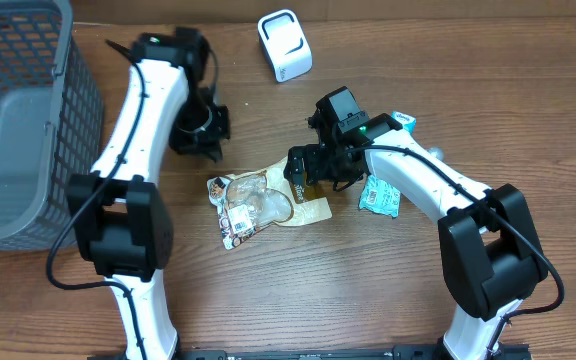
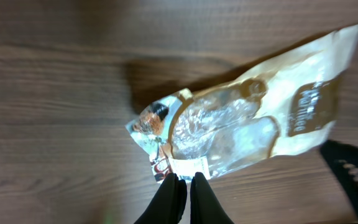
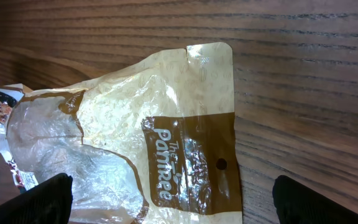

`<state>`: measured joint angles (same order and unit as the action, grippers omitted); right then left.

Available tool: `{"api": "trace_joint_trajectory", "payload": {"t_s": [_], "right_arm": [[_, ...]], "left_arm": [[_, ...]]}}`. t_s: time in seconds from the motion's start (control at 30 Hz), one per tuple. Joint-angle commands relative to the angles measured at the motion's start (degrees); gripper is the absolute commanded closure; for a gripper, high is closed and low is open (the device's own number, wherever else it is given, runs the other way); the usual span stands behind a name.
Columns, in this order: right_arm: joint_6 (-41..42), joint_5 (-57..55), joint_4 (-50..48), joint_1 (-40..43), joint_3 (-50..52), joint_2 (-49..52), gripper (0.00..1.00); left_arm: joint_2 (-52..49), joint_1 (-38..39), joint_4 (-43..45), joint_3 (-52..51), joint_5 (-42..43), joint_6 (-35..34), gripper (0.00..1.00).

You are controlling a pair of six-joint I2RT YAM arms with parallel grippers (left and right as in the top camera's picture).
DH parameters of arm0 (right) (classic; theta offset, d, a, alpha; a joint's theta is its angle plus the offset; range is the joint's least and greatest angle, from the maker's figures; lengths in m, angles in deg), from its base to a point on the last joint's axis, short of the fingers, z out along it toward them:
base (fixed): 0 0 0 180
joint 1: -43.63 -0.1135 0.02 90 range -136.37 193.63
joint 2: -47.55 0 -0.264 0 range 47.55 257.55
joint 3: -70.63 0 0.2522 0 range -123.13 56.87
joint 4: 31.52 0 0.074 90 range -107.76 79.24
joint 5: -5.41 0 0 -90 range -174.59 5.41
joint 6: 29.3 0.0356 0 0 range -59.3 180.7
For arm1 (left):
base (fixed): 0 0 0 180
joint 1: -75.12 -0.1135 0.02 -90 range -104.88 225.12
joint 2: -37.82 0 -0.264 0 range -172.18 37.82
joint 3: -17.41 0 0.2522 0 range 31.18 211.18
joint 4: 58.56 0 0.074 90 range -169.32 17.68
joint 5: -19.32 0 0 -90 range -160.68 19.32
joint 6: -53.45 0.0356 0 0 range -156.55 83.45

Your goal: Scan the item barcode

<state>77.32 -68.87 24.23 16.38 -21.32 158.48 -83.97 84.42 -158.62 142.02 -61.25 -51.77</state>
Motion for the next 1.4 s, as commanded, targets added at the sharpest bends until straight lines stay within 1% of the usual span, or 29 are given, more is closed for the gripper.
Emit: {"api": "trace_joint_trajectory", "payload": {"t_s": [0.0,0.2,0.23,0.27,0.37,0.5,0.67,0.73,0.77,0.8,1.17,1.37], "right_arm": [[-0.68,0.52,-0.15,0.11,0.61,-1.81,0.00],[-0.66,0.44,-0.31,0.11,0.61,-1.57,0.00],[-0.66,0.44,-0.33,0.11,0.61,-1.57,0.00],[-0.66,0.44,-0.33,0.11,0.61,-1.57,0.00],[-0.63,0.44,-0.35,0.11,0.61,-1.53,0.00],[-0.63,0.44,-0.35,0.11,0.61,-1.53,0.00],[-0.63,0.44,-0.39,0.11,0.61,-1.53,0.00],[-0.63,0.44,-0.42,0.11,0.61,-1.53,0.00],[-0.63,0.44,-0.44,0.11,0.61,-1.53,0.00],[-0.63,0.44,-0.50,0.11,0.61,-1.53,0.00],[-0.61,0.46,-0.79,0.11,0.63,-1.53,0.00],[-0.61,0.46,-0.79,-0.07,0.63,-1.51,0.00]], "left_arm": [[0.81,1.27,0.63,-3.80,-3.74,-2.73,0.96],[0.81,1.22,3.56,-9.38,-4.09,-3.65,0.96],[0.81,1.22,3.96,-9.97,-4.11,-3.63,0.95],[0.81,1.22,4.42,-10.51,-4.15,-3.61,0.91],[0.81,1.22,5.92,-11.67,-4.09,-3.63,0.89],[0.81,1.33,8.59,-13.22,-4.02,-3.67,0.89],[0.81,1.33,8.81,-15.37,-3.61,-3.65,0.92],[0.81,1.33,8.74,-15.61,-3.63,-3.63,0.86],[0.81,1.33,8.68,-15.61,-3.61,-3.65,0.87],[0.81,1.33,8.55,-15.61,-3.61,-3.63,0.96],[0.81,1.05,2.29,-15.32,-3.65,-3.63,0.96],[0.81,1.31,2.78,-15.37,-4.28,-4.83,0.96]]}}
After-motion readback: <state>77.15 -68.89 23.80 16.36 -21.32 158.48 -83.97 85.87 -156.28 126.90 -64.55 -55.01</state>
